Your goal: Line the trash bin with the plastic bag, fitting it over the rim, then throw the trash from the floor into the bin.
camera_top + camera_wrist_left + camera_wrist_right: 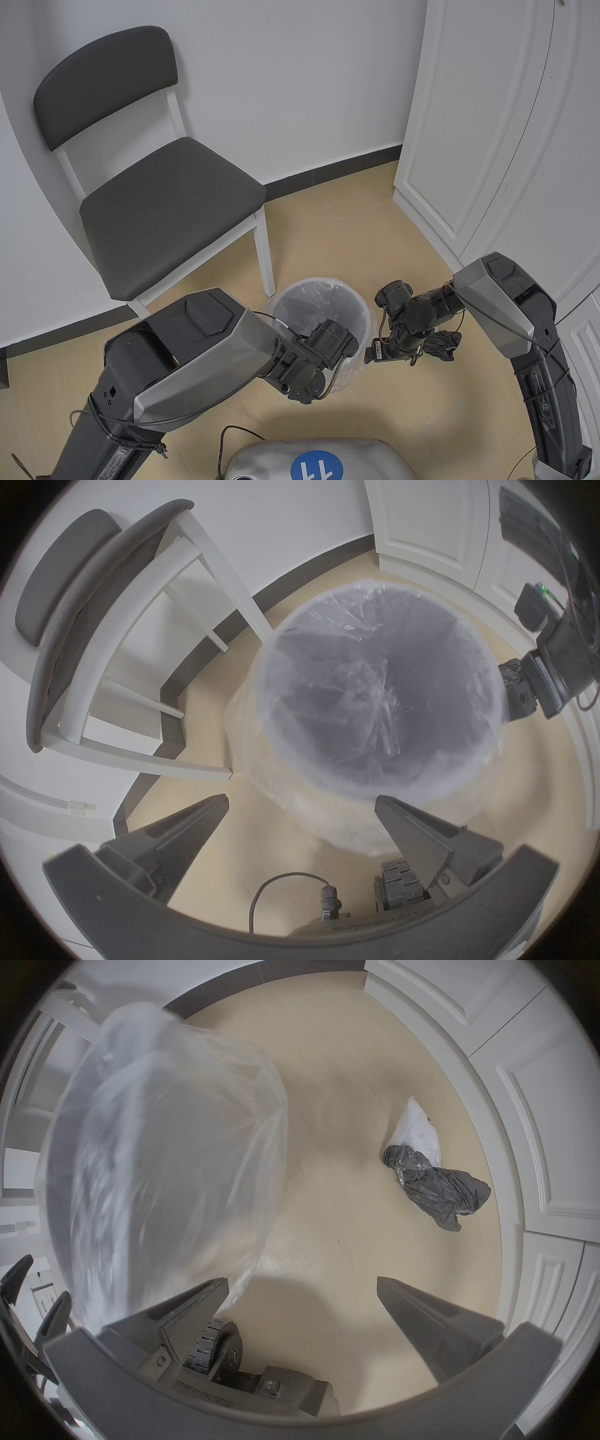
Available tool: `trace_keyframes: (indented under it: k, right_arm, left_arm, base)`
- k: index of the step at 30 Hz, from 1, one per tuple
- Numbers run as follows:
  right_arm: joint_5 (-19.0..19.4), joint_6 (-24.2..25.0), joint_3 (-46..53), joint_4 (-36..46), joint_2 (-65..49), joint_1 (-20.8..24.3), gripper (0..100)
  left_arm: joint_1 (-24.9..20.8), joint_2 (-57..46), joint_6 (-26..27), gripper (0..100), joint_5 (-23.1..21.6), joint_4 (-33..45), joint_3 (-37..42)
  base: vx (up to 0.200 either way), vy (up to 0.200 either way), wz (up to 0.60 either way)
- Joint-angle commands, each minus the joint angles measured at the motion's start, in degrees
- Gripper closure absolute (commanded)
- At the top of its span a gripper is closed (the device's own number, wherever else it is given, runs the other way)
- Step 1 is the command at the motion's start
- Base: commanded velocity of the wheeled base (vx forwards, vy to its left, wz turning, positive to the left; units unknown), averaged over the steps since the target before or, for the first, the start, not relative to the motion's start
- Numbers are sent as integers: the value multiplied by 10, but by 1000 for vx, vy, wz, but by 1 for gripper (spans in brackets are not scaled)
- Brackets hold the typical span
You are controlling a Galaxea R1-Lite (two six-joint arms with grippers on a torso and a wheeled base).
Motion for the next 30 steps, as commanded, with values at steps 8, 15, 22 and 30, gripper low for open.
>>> trace_keyframes:
  k: [8, 15, 22, 30]
  right_arm:
    - [0, 3, 0, -1, -3, -1, 0]
    - [1, 3, 0, 0, -5, -2, 0]
    - [2, 3, -3, -1, -6, -11, 0]
    - [6, 4, -4, -11, -13, -23, 0]
  left_arm:
    - [5, -12, -1, 0, 0, 0, 3]
    - [16, -2, 0, 0, -1, -1, 5]
    - [32, 12, -1, 0, -19, -10, 4]
    - [63, 26, 6, 0, -65, -28, -27]
  base:
    - [0, 0, 0]
    - [0, 0, 0]
    - [0, 0, 0]
    - [0, 0, 0]
